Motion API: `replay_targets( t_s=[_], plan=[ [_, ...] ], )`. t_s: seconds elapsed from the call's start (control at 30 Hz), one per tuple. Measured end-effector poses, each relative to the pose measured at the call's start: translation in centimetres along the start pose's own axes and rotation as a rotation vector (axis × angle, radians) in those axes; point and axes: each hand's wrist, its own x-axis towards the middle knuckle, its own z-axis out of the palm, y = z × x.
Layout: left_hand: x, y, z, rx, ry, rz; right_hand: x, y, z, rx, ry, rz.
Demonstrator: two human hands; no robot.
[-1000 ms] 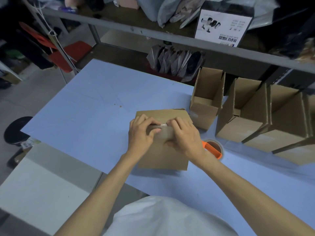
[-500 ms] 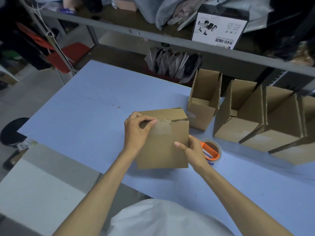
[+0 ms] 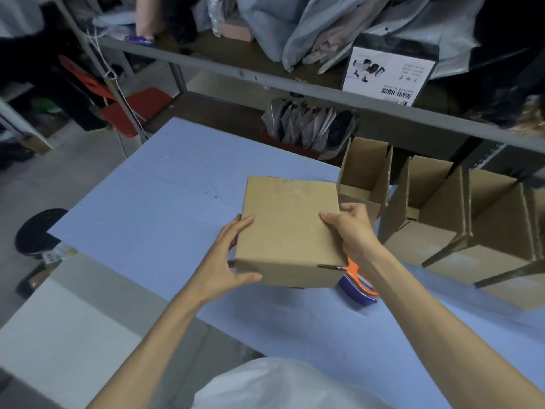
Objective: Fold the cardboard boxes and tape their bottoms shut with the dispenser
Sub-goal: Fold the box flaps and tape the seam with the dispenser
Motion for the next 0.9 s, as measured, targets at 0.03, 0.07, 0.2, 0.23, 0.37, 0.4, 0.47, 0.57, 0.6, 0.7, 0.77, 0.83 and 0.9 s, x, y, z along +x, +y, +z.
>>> replay_targets(
  t_s=[0.03,0.07,0.2,0.23,0.37,0.4,0.47,0.57,0.6,0.7,0.77,0.83,0.9],
  plan=[
    [0.1,-0.2,0.0,-0.061,0.056,-0.003,-0.1,-0.1,-0.1,-0.007,-0.004,-0.056],
    [0.2,-0.5,0.1,-0.111,0.100,-0.002,-0.3,-0.1,-0.3,-0.023,-0.033,-0.126],
    [0.4,-1.1,0.0,-0.138,0.224,0.043,-1.5,0.3,-1.3,-0.239,-0.303,-0.274],
    [0.6,-1.0,0.0,-0.129,0.255,0.038,-1.7,0.5,-1.3,-0.292,-0.337,-0.291],
    [1.5,-0.3,0.5,-0.184,0.334,-0.019,-2.8,1.2,-0.9,-0.328,-0.257,-0.458],
    [1.6,-0.1,0.6,-0.174,0.359,-0.019,-3.2,1.1,-0.7,-0.366,-0.207,-0.494],
    [1.7,0.1,0.6,-0.127,0.427,-0.016,-3.9,0.9,-0.6,-0.383,-0.073,-0.584],
    [2.1,0.3,0.5,-0.129,0.552,-0.054,-5.1,0.5,-0.3,-0.415,-0.054,-0.742],
    [2.4,0.4,0.3,-0.129,0.581,-0.067,-5.4,0.5,-0.2,-0.480,-0.100,-0.796],
    [3.0,0.9,-0.4,-0.114,0.596,-0.113,-5.6,0.7,0.1,-0.577,-0.190,-0.858],
    [3.0,1.4,-0.6,-0.097,0.567,-0.120,-5.5,0.7,0.1,-0.541,-0.178,-0.823],
    [2.6,1.8,-0.7,-0.073,0.487,-0.062,-5.3,0.7,0.2,-0.460,-0.138,-0.759],
    [2.3,1.9,-0.3,-0.056,0.404,0.024,-5.0,0.8,0.2,-0.424,-0.129,-0.695]
  ],
)
